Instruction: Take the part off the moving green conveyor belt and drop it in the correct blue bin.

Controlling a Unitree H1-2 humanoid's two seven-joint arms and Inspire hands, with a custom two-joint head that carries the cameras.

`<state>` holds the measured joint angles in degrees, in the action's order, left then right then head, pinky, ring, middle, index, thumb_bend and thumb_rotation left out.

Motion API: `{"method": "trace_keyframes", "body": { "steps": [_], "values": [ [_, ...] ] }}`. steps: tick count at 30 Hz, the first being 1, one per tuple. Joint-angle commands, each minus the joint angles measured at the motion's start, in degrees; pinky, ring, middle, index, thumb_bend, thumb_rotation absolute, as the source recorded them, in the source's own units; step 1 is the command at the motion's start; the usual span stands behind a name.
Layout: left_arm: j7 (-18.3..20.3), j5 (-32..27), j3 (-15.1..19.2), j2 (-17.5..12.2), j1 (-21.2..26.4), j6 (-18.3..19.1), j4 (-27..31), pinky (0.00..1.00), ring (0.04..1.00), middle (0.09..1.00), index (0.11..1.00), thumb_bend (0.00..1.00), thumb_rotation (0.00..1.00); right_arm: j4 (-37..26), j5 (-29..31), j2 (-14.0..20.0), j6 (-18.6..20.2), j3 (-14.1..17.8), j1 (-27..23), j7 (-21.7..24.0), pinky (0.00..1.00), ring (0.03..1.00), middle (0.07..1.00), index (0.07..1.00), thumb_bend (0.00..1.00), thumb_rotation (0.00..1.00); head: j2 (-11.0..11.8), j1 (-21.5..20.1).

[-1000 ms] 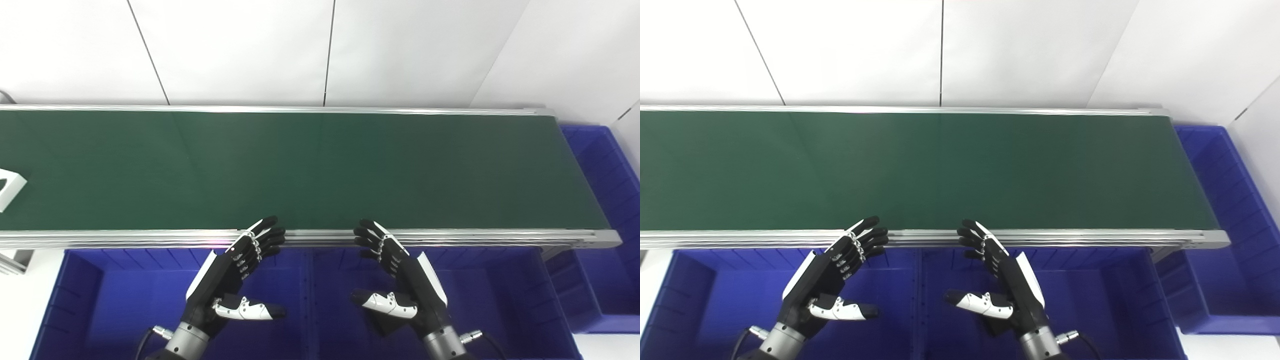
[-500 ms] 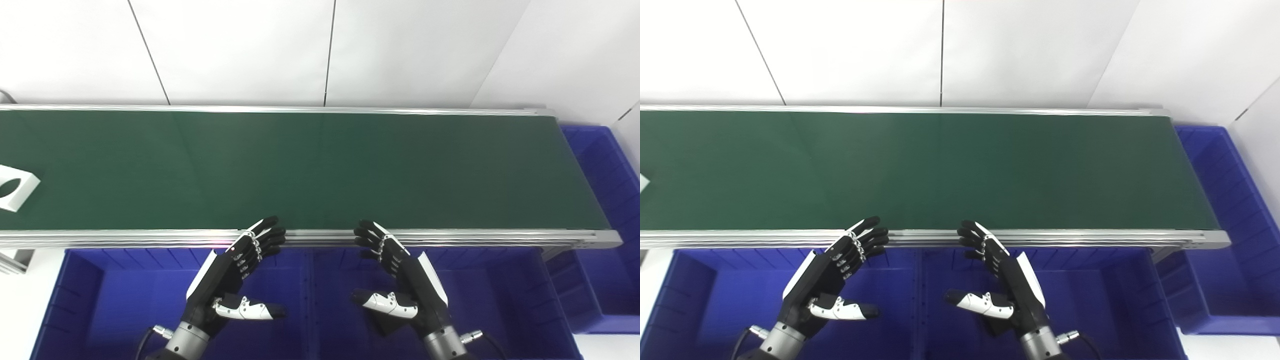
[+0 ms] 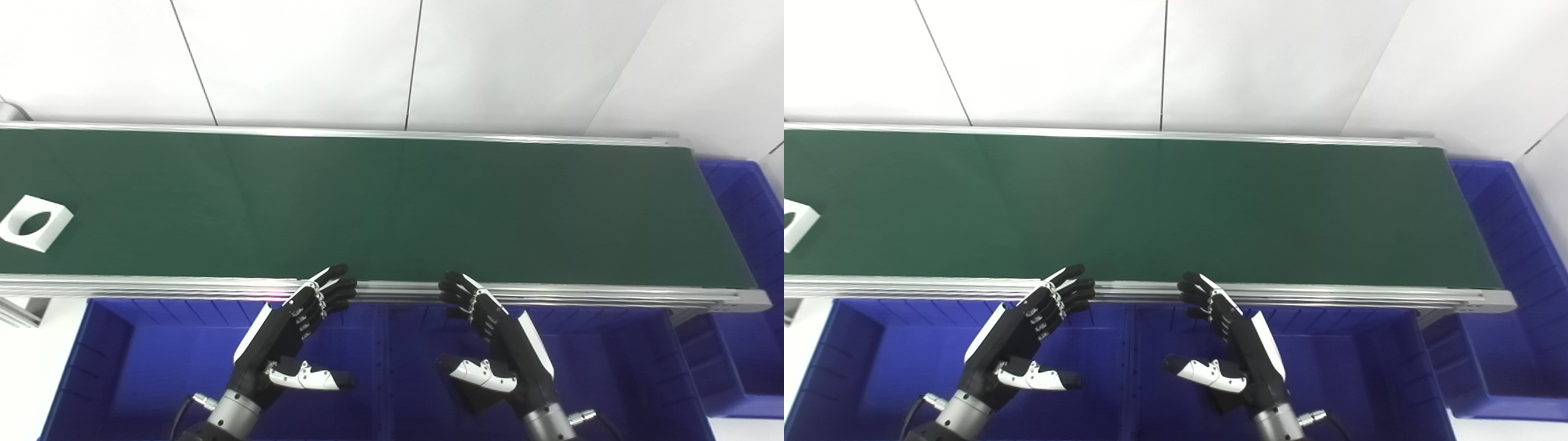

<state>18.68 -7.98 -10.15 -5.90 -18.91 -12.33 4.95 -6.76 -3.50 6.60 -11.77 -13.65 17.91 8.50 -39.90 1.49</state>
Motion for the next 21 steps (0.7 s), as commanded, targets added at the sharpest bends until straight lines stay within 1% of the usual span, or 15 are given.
{"method": "trace_keyframes", "body": {
  "steps": [1, 7, 8, 9, 10, 11, 12, 13, 14, 15, 16, 17, 18, 20, 21],
  "values": [
    [-0.2, 0.2, 0.0, -0.1, 0.7, -2.5, 0.6, 0.84, 0.835, 0.845, 0.882, 0.99, 0.15, -0.5, 0.3, -0.3, -3.0, 0.1, -0.6, 0.3, 0.77, 0.829, 0.842, 0.872, 0.89, 0.45, 0.1, 0.4],
    [-0.3, 0.8, -0.1, 0.1, 1.2, -3.7, -0.6, 0.83, 0.838, 0.847, 0.878, 0.99, 0.15, 0.7, -0.1, -0.2, -4.1, 0.0, -1.1, 0.3, 0.77, 0.829, 0.844, 0.875, 0.88, 0.46, 2.1, 4.8],
    [-0.3, 1.0, -0.2, 0.1, 1.2, -4.0, -0.9, 0.83, 0.838, 0.848, 0.878, 0.99, 0.15, 1.0, -0.1, -0.1, -4.3, 0.1, -1.2, 0.2, 0.77, 0.829, 0.844, 0.875, 0.87, 0.46, 2.8, 6.4],
    [-0.3, 1.2, -0.3, 0.2, 1.3, -4.2, -1.2, 0.83, 0.835, 0.848, 0.877, 0.98, 0.14, 1.2, -0.1, -0.1, -4.5, 0.1, -1.3, 0.2, 0.77, 0.831, 0.845, 0.877, 0.87, 0.45, 3.0, 6.8],
    [-0.3, 1.4, -0.4, 0.3, 1.4, -4.5, -1.5, 0.83, 0.835, 0.848, 0.877, 0.98, 0.14, 1.6, 0.1, 0.0, -4.8, 0.1, -1.4, 0.3, 0.77, 0.832, 0.846, 0.878, 0.87, 0.45, 4.1, 8.7],
    [-0.4, 1.5, -0.5, 0.4, 1.5, -4.7, -1.8, 0.82, 0.832, 0.847, 0.874, 0.98, 0.14, 1.9, 0.3, 0.0, -5.2, 0.2, -1.5, 0.4, 0.77, 0.835, 0.848, 0.879, 0.86, 0.45, 4.3, 9.0],
    [-0.5, 1.7, -0.6, 0.5, 1.6, -5.0, -2.1, 0.82, 0.830, 0.846, 0.873, 0.98, 0.14, 2.4, 0.5, 0.1, -5.7, 0.2, -1.7, 0.5, 0.77, 0.836, 0.849, 0.880, 0.86, 0.45, 5.3, 10.8],
    [-0.5, 1.9, -0.7, 0.6, 1.6, -5.1, -2.2, 0.82, 0.829, 0.847, 0.872, 0.98, 0.14, 2.7, 0.7, 0.1, -6.1, 0.2, -1.8, 0.6, 0.77, 0.836, 0.851, 0.883, 0.85, 0.44, 5.3, 10.8],
    [-0.6, 2.2, -0.8, 0.7, 1.7, -5.2, -2.3, 0.81, 0.829, 0.847, 0.871, 0.98, 0.14, 3.1, 0.8, 0.2, -6.4, 0.3, -1.9, 0.6, 0.77, 0.836, 0.852, 0.884, 0.85, 0.44, 6.2, 12.4],
    [-0.7, 2.4, -0.9, 0.7, 1.8, -5.3, -2.4, 0.81, 0.830, 0.849, 0.872, 0.98, 0.15, 3.4, 0.9, 0.2, -6.6, 0.3, -2.0, 0.6, 0.77, 0.838, 0.853, 0.887, 0.85, 0.44, 6.3, 12.6],
    [-0.7, 2.5, -0.9, 0.8, 1.8, -5.3, -2.6, 0.81, 0.831, 0.850, 0.872, 0.98, 0.15, 3.7, 1.1, 0.2, -6.8, 0.3, -2.1, 0.7, 0.78, 0.838, 0.854, 0.889, 0.84, 0.44, 7.2, 14.0],
    [-0.8, 2.5, -1.0, 0.9, 1.9, -5.3, -2.7, 0.81, 0.830, 0.850, 0.871, 0.99, 0.15, 4.0, 1.3, 0.3, -7.1, 0.3, -2.2, 0.8, 0.78, 0.840, 0.856, 0.892, 0.84, 0.44, 7.4, 14.2],
    [-0.8, 2.5, -1.0, 1.0, 2.0, -5.4, -2.9, 0.81, 0.830, 0.850, 0.870, 0.99, 0.15, 4.5, 1.4, 0.3, -7.4, 0.4, -2.3, 0.9, 0.78, 0.841, 0.857, 0.893, 0.84, 0.44, 8.2, 15.5],
    [-1.0, 2.6, -0.9, 1.2, 2.1, -5.5, -3.1, 0.80, 0.827, 0.846, 0.865, 0.99, 0.15, 5.3, 1.6, 0.4, -8.0, 0.4, -2.6, 1.0, 0.79, 0.847, 0.861, 0.899, 0.84, 0.45, 9.1, 16.9],
    [-1.0, 2.7, -0.9, 1.3, 2.2, -5.5, -3.1, 0.80, 0.824, 0.845, 0.864, 1.00, 0.16, 5.5, 1.7, 0.4, -8.2, 0.5, -2.7, 1.0, 0.79, 0.849, 0.862, 0.900, 0.84, 0.45, 9.1, 16.9]
  ]
}}
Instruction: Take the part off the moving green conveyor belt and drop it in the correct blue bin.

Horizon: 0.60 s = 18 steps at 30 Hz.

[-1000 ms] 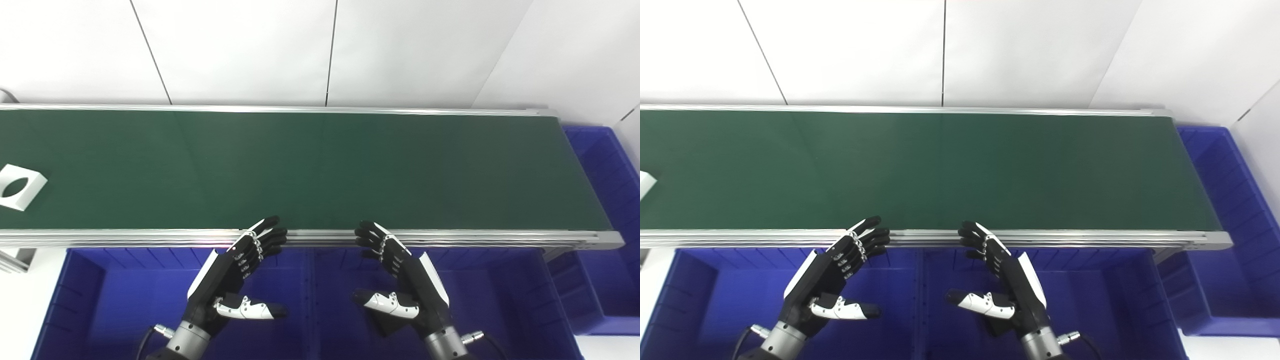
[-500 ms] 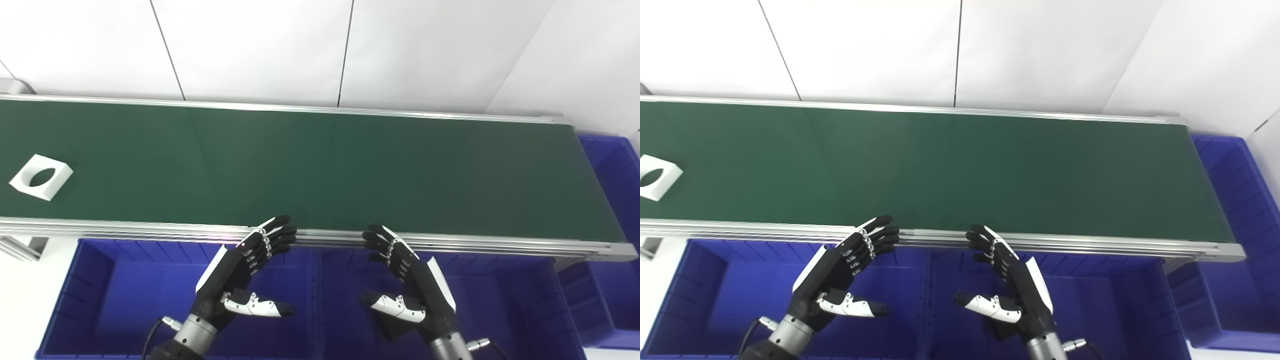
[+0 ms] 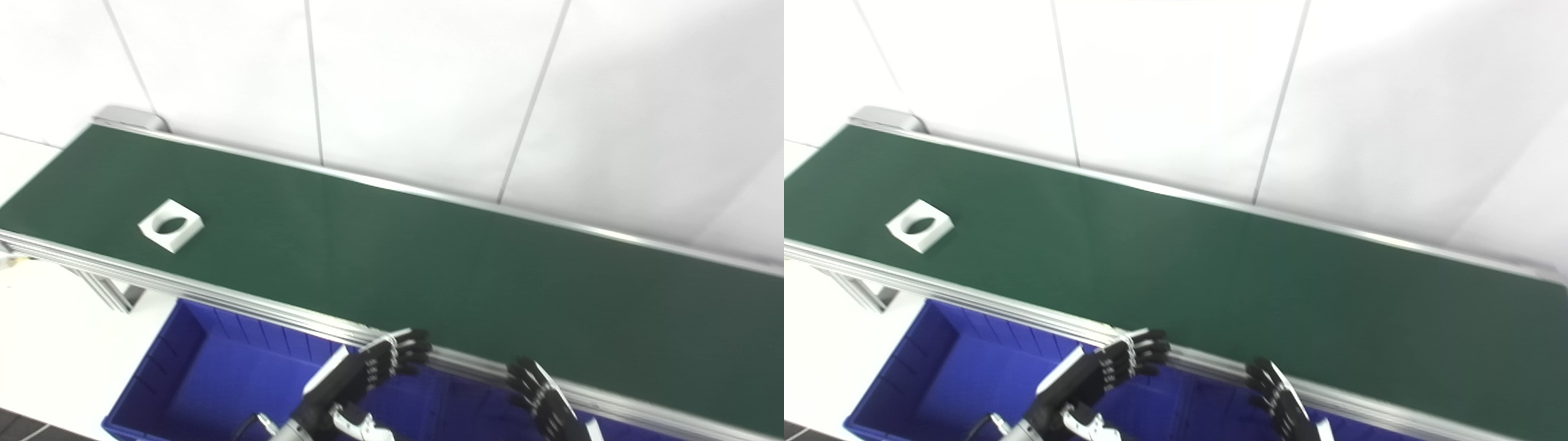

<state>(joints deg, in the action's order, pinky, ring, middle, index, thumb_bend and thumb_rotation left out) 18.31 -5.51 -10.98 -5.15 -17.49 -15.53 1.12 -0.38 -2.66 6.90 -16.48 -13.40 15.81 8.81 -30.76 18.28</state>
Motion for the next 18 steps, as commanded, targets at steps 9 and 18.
{"method": "trace_keyframes", "body": {
  "steps": [9, 18],
  "values": [
    [-0.9, 0.8, -0.1, 0.3, 1.1, -1.8, 1.3, 0.79, 0.812, 0.832, 0.847, 1.00, 0.15, 1.6, 1.8, -0.3, -4.6, 0.5, -1.3, 1.2, 0.82, 0.868, 0.877, 0.913, 0.81, 0.45, 3.2, 3.7],
    [-0.7, 1.3, 0.3, -1.5, 1.3, 0.1, 7.5, 0.78, 0.807, 0.822, 0.835, 0.99, 0.15, 1.9, 2.3, -0.5, -4.9, 0.4, -1.3, 1.6, 0.85, 0.880, 0.891, 0.924, 0.80, 0.44, 4.2, 4.9]
  ]
}}
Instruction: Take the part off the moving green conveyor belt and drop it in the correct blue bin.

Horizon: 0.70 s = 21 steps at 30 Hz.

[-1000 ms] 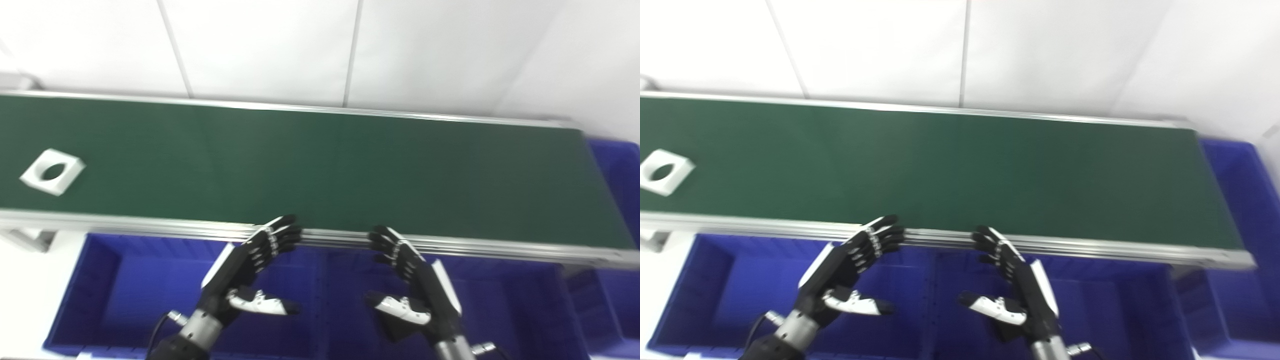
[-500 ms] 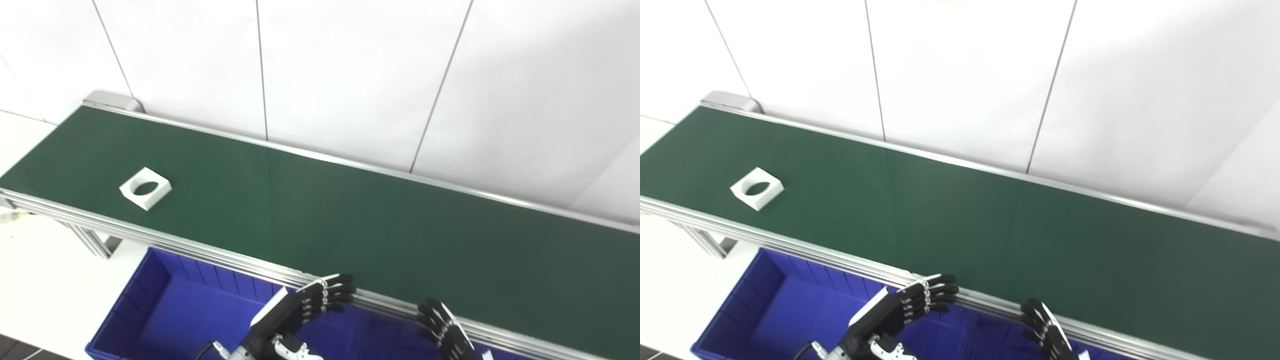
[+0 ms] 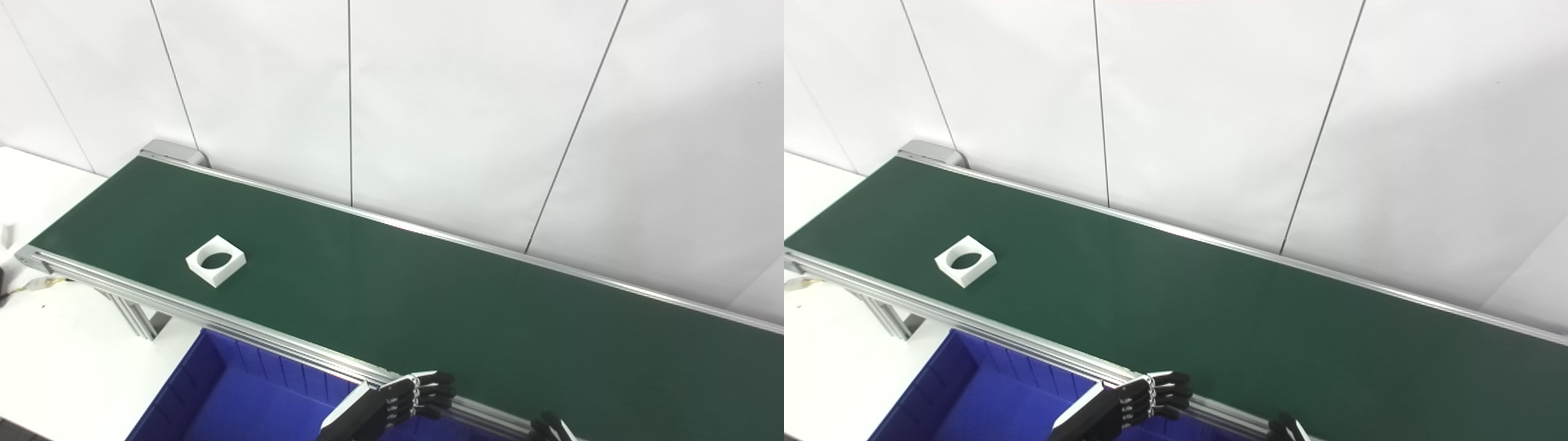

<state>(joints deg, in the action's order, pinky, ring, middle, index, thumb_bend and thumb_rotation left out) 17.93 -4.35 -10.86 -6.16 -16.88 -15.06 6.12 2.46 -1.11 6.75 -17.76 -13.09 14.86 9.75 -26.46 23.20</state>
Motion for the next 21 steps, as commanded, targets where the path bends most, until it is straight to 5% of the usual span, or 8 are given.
{"method": "trace_keyframes", "body": {
  "steps": [1, 14, 21],
  "values": [
    [-0.5, 0.3, 0.3, -0.8, 0.7, 0.1, 3.4, 0.78, 0.806, 0.820, 0.832, 0.99, 0.16, -0.9, 0.9, -0.4, -3.6, 0.1, -0.3, 0.7, 0.85, 0.881, 0.891, 0.925, 0.80, 0.44, -0.1, 0.1],
    [-2.4, 7.1, 4.4, -4.6, 4.0, 11.7, 21.9, 0.77, 0.815, 0.823, 0.838, 0.93, 0.26, -0.8, 1.4, -0.8, -3.5, 0.2, -0.3, 1.0, 0.85, 0.885, 0.896, 0.933, 0.80, 0.44, -0.1, 1.0],
    [-2.5, 12.7, 7.4, -7.7, 8.8, 16.4, 27.1, 0.76, 0.819, 0.861, 0.873, 0.86, 0.18, -0.4, 1.6, -1.1, -3.8, 0.2, -0.5, 1.2, 0.86, 0.892, 0.903, 0.939, 0.79, 0.44, -0.2, 1.1]
  ]
}}
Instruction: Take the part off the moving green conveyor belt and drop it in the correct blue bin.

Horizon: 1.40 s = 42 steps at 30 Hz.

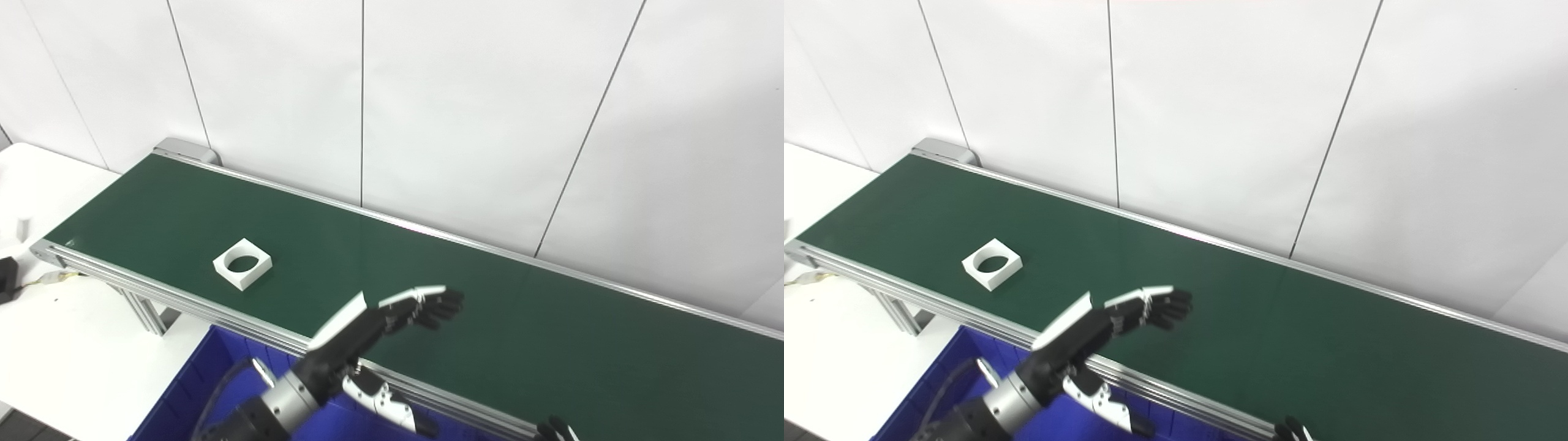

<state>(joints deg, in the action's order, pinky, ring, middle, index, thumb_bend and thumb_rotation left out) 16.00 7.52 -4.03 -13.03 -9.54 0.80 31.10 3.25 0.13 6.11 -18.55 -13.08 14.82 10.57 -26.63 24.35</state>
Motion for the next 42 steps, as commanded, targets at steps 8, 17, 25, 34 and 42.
{"method": "trace_keyframes", "body": {
  "steps": [8, 17, 25, 34, 42],
  "values": [
    [0.5, 2.2, 4.5, -6.8, 6.2, 6.0, 2.9, 0.78, 0.842, 0.872, 0.875, 0.85, 0.08, -1.3, 0.3, -0.6, -2.8, 0.1, -0.7, 0.3, 0.86, 0.895, 0.903, 0.938, 0.79, 0.45, -0.1, 0.2],
    [1.6, 4.0, 7.2, -14.5, 10.6, 5.4, -2.8, 0.80, 0.860, 0.888, 0.891, 0.86, 0.06, -0.9, -0.2, -1.0, -3.0, 0.0, -1.0, 0.1, 0.85, 0.892, 0.902, 0.933, 0.80, 0.46, -0.4, -0.4],
    [4.0, 13.0, 4.4, -21.5, 13.7, 3.7, -8.0, 0.78, 0.893, 0.908, 0.891, 0.89, 0.00, -1.1, -0.7, -1.0, -2.9, 0.1, -1.1, 0.0, 0.84, 0.883, 0.897, 0.930, 0.79, 0.47, -0.5, -0.5],
    [5.8, 22.4, -0.1, -27.3, 17.5, -1.0, -16.5, 0.75, 0.847, 0.883, 0.857, 0.89, 0.00, -1.0, -0.5, -0.9, -3.1, 0.3, -1.1, 0.3, 0.84, 0.883, 0.896, 0.928, 0.79, 0.46, -0.8, -0.7],
    [7.4, 30.4, -3.0, -29.4, 20.1, -1.6, -19.9, 0.73, 0.832, 0.881, 0.852, 0.88, 0.00, -1.5, -0.5, -0.6, -3.0, 0.4, -0.8, 0.4, 0.84, 0.880, 0.895, 0.927, 0.79, 0.46, -1.0, -0.4]
  ]
}}
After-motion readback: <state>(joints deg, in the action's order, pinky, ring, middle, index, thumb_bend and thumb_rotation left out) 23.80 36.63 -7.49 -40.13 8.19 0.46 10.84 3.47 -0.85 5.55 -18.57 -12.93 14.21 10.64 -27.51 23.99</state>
